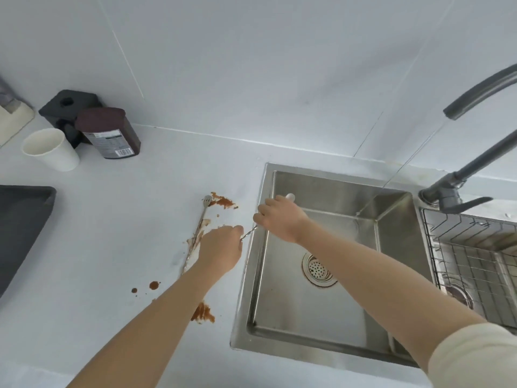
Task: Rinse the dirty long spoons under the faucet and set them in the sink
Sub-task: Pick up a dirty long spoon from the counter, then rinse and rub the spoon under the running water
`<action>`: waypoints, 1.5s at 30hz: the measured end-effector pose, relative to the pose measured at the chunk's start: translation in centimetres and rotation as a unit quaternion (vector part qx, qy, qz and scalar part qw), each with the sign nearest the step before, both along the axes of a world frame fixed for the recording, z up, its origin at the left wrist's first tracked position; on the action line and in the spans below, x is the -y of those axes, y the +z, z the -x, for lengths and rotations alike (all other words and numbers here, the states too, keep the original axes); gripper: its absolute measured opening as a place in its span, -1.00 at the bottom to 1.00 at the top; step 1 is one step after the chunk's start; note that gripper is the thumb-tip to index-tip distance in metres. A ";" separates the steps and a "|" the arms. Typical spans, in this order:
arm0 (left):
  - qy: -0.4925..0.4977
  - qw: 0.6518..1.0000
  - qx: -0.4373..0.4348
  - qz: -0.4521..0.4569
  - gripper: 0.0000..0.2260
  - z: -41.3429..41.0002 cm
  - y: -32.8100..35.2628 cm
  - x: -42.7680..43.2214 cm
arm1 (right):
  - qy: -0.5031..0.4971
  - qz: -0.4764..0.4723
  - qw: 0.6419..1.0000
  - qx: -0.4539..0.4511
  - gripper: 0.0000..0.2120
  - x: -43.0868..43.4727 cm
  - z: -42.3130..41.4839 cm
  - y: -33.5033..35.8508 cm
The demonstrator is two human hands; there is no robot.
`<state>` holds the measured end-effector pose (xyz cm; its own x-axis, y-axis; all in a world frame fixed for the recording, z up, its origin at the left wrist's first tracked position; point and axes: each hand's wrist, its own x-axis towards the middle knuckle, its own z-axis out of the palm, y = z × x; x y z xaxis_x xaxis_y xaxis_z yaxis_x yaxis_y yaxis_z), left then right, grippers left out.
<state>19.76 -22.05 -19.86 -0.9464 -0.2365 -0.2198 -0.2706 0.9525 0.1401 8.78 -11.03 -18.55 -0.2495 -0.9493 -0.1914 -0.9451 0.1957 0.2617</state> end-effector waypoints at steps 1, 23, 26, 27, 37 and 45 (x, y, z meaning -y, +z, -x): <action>-0.009 1.000 -0.010 -0.008 -0.80 0.5 0.0 -0.6 | -0.019 0.021 1.000 0.005 -0.64 -1.2 0.8 -0.6; -0.172 0.974 -0.139 0.045 -0.66 12.3 3.5 -10.2 | -0.578 0.521 0.535 0.328 -0.66 -20.4 7.7 4.5; -0.170 0.975 -0.135 0.054 -0.66 13.6 4.0 -10.8 | -0.593 0.574 0.353 0.441 -0.70 -21.4 9.9 5.0; -0.171 0.975 -0.130 0.053 -0.70 14.0 4.2 -11.0 | -0.584 0.583 0.316 0.467 -0.72 -21.5 10.5 5.2; -0.188 0.963 -0.169 0.091 -0.61 17.3 5.1 -11.8 | -0.500 0.563 0.195 0.628 -0.78 -21.1 13.5 4.9; -0.196 0.958 -0.176 0.114 -0.59 17.7 5.5 -10.5 | -0.460 0.567 0.196 0.655 -0.81 -20.0 14.0 4.3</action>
